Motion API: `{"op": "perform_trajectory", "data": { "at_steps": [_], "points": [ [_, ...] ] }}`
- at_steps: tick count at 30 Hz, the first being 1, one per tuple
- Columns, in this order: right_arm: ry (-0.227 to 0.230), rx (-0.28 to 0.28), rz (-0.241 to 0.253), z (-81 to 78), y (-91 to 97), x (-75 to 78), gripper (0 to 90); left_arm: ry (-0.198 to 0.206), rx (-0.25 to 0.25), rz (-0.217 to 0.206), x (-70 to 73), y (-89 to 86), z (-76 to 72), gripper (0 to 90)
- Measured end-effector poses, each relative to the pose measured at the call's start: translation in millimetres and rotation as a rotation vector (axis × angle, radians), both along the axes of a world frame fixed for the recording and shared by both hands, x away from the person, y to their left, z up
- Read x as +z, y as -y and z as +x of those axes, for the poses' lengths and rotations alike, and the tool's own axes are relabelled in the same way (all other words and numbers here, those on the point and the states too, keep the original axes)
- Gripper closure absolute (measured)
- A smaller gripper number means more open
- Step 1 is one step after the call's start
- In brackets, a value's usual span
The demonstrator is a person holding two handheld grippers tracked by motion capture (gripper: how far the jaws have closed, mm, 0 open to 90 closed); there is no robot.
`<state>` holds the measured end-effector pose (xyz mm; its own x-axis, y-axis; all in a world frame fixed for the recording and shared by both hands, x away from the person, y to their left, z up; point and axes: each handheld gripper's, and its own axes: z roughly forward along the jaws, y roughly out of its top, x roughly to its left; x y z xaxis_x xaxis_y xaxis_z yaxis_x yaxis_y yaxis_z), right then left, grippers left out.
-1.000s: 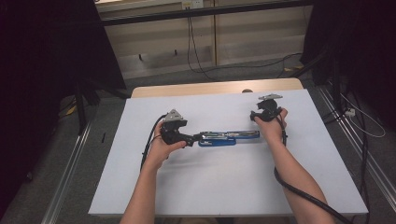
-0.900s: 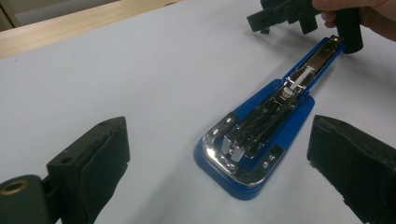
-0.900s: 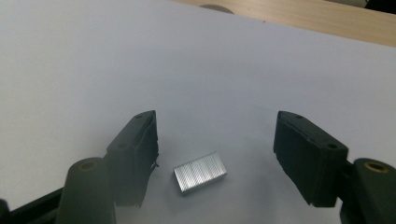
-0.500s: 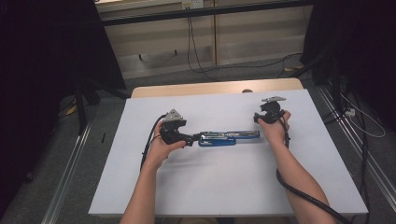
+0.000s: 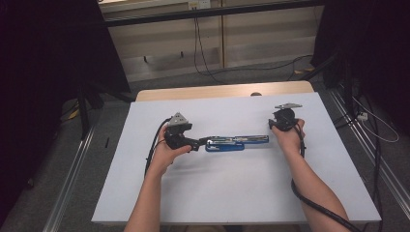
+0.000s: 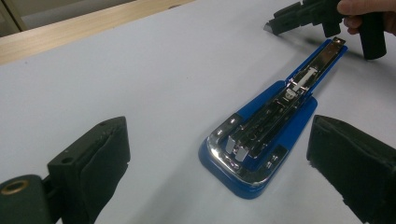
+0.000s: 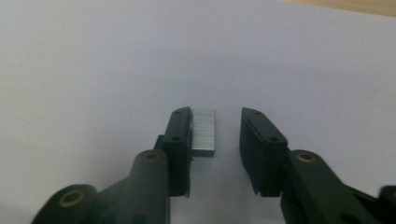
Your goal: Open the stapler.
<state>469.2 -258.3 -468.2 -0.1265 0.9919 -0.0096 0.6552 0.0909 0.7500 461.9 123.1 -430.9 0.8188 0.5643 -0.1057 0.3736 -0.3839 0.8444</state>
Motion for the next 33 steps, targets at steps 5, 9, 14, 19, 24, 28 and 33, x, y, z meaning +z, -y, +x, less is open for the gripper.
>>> {"op": "perform_trajectory", "data": {
  "at_steps": [5, 9, 14, 19, 24, 28, 33],
  "points": [
    [-0.002, 0.036, 0.01, 1.1, 1.3, 0.1, 76.6, 0.004, 0.005, -0.009, 0.4, -0.3, 0.6, 6.2],
    [-0.017, 0.054, 0.025, 4.1, 4.1, 1.2, 76.5, -0.003, 0.003, 0.002, -0.7, -0.3, 0.6, 6.2],
    [-0.026, 0.065, 0.022, 7.0, 3.7, 1.7, 79.2, -0.005, 0.006, 0.01, -0.2, -2.0, 0.4, 6.2],
    [-0.041, 0.089, 0.009, 9.1, 4.5, 3.5, 79.4, -0.008, 0.011, 0.007, -0.3, -2.3, 0.5, 6.2],
    [-0.033, 0.103, 0.035, 8.5, 8.3, 2.5, 79.4, -0.012, 0.014, 0.01, -0.5, -3.0, 0.8, 6.2],
    [-0.021, 0.106, 0.095, 5.7, 12.6, 2.4, 79.4, -0.021, 0.028, 0.013, 0.2, -5.1, 1.6, 6.2],
    [-0.005, 0.151, 0.102, -1.9, 14.0, 8.7, 79.4, -0.023, 0.036, 0.008, 1.8, -6.5, 0.0, 6.2]
  ]
}}
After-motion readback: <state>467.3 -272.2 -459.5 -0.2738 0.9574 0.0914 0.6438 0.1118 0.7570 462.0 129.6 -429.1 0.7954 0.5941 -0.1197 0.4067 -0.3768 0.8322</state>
